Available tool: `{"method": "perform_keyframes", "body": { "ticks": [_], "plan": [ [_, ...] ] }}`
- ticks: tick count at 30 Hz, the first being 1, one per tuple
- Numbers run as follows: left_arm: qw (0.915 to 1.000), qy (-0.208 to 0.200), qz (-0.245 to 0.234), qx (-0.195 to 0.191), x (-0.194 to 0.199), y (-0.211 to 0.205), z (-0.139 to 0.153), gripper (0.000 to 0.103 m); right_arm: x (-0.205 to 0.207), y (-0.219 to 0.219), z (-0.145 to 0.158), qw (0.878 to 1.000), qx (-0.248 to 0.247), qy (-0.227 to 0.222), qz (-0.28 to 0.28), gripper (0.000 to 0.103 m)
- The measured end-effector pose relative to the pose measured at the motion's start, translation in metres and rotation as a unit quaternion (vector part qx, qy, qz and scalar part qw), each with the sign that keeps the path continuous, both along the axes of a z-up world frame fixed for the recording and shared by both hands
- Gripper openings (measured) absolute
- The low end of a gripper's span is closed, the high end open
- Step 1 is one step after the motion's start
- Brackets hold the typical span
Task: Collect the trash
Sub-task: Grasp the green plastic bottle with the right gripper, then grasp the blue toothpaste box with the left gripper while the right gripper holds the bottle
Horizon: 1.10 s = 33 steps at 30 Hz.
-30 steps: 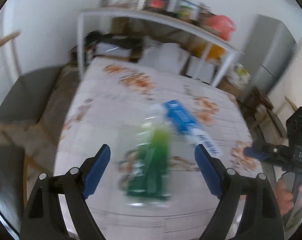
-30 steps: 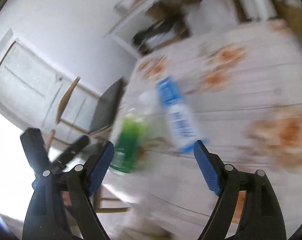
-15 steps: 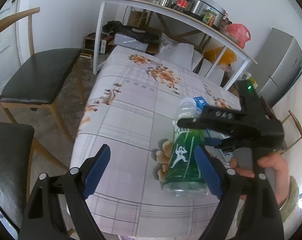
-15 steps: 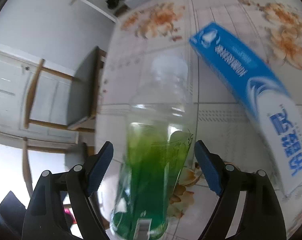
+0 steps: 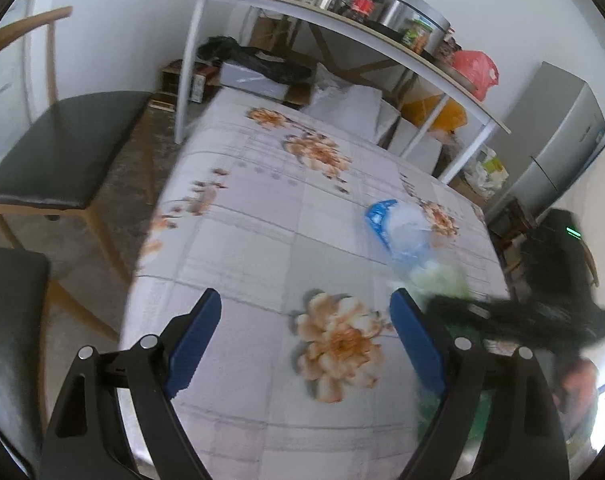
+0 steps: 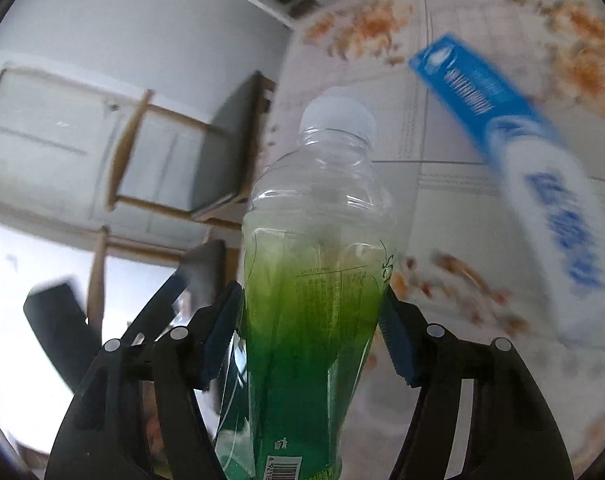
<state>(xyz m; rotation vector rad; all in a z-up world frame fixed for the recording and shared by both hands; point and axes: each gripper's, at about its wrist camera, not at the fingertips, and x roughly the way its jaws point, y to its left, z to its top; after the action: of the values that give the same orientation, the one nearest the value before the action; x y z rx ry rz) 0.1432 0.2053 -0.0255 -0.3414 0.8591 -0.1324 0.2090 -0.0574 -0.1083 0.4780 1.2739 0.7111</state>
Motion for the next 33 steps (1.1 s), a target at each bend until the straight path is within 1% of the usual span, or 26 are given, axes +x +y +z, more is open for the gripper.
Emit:
{"method": "perform_keyframes", "body": {
  "ticks": [2,4,6,8,10,12,14,15,18,19,20,21,23,24,25,26,27,29,31,33],
  "plan": [
    [0.9996,0.007,-0.024,-0.011,0.016,-0.018,-0.002,0.084,-0.016,-0.034,0.018,0.999,0.003,-0.027,-0.017,0.062],
    [0.9985,0.015,-0.048,-0.023,0.032,-0.039,-0.005,0.084,-0.029,-0.068,0.033,0.997,-0.017,-0.057,-0.047,0.062],
    [0.9965,0.027,-0.071,-0.035,0.052,-0.065,-0.009,0.084,-0.043,-0.104,0.045,0.988,-0.074,-0.095,-0.095,0.062],
    [0.9952,0.032,-0.086,-0.035,0.069,-0.088,-0.012,0.084,-0.053,-0.132,0.047,0.976,-0.123,-0.114,-0.138,0.062],
    [0.9950,0.037,-0.091,-0.018,0.087,-0.116,-0.016,0.084,-0.060,-0.155,0.043,0.966,-0.152,-0.115,-0.174,0.062],
    [0.9955,0.040,-0.086,0.009,0.105,-0.143,-0.021,0.084,-0.066,-0.173,0.038,0.960,-0.166,-0.108,-0.198,0.062],
    [0.9950,0.047,-0.079,0.037,0.118,-0.164,-0.029,0.084,-0.071,-0.190,0.029,0.957,-0.167,-0.098,-0.217,0.062],
    [0.9947,0.051,-0.078,0.042,0.123,-0.170,-0.032,0.084,-0.074,-0.195,0.026,0.956,-0.165,-0.094,-0.224,0.062],
    [0.9933,0.064,-0.061,0.074,0.137,-0.189,-0.046,0.084,-0.076,-0.196,0.020,0.952,-0.173,-0.091,-0.235,0.062],
    [0.9932,0.063,-0.056,0.080,0.139,-0.192,-0.047,0.080,-0.075,-0.189,0.016,0.951,-0.175,-0.092,-0.236,0.062],
    [0.9928,0.064,-0.055,0.085,0.141,-0.193,-0.049,0.072,-0.073,-0.189,0.015,0.951,-0.176,-0.093,-0.236,0.062],
    [0.9920,0.068,-0.057,0.091,0.142,-0.195,-0.052,0.069,-0.075,-0.193,0.019,0.951,-0.176,-0.094,-0.236,0.062],
    [0.9909,0.073,-0.060,0.096,0.143,-0.197,-0.055,0.056,-0.078,-0.200,0.024,0.951,-0.174,-0.098,-0.235,0.062],
    [0.9908,0.073,-0.063,0.096,0.141,-0.196,-0.056,0.056,-0.078,-0.201,0.024,0.951,-0.174,-0.099,-0.235,0.062],
    [0.9908,0.071,-0.065,0.096,0.140,-0.196,-0.055,0.053,-0.077,-0.201,0.023,0.951,-0.174,-0.100,-0.234,0.062],
    [0.9907,0.069,-0.066,0.097,0.139,-0.195,-0.055,0.047,-0.080,-0.205,0.025,0.951,-0.174,-0.101,-0.234,0.062],
    [0.9905,0.069,-0.070,0.096,0.137,-0.193,-0.054,0.044,-0.082,-0.205,0.026,0.951,-0.174,-0.102,-0.233,0.062],
    [0.9897,0.074,-0.083,0.090,0.132,-0.191,-0.053,0.034,-0.084,-0.206,0.025,0.952,-0.173,-0.100,-0.231,0.062],
    [0.9879,0.074,-0.103,0.089,0.124,-0.190,-0.052,0.029,-0.085,-0.205,0.026,0.953,-0.177,-0.098,-0.227,0.062],
    [0.9845,0.069,-0.134,0.090,0.111,-0.191,-0.052,0.027,-0.086,-0.203,0.025,0.953,-0.183,-0.099,-0.221,0.062]
  ]
}}
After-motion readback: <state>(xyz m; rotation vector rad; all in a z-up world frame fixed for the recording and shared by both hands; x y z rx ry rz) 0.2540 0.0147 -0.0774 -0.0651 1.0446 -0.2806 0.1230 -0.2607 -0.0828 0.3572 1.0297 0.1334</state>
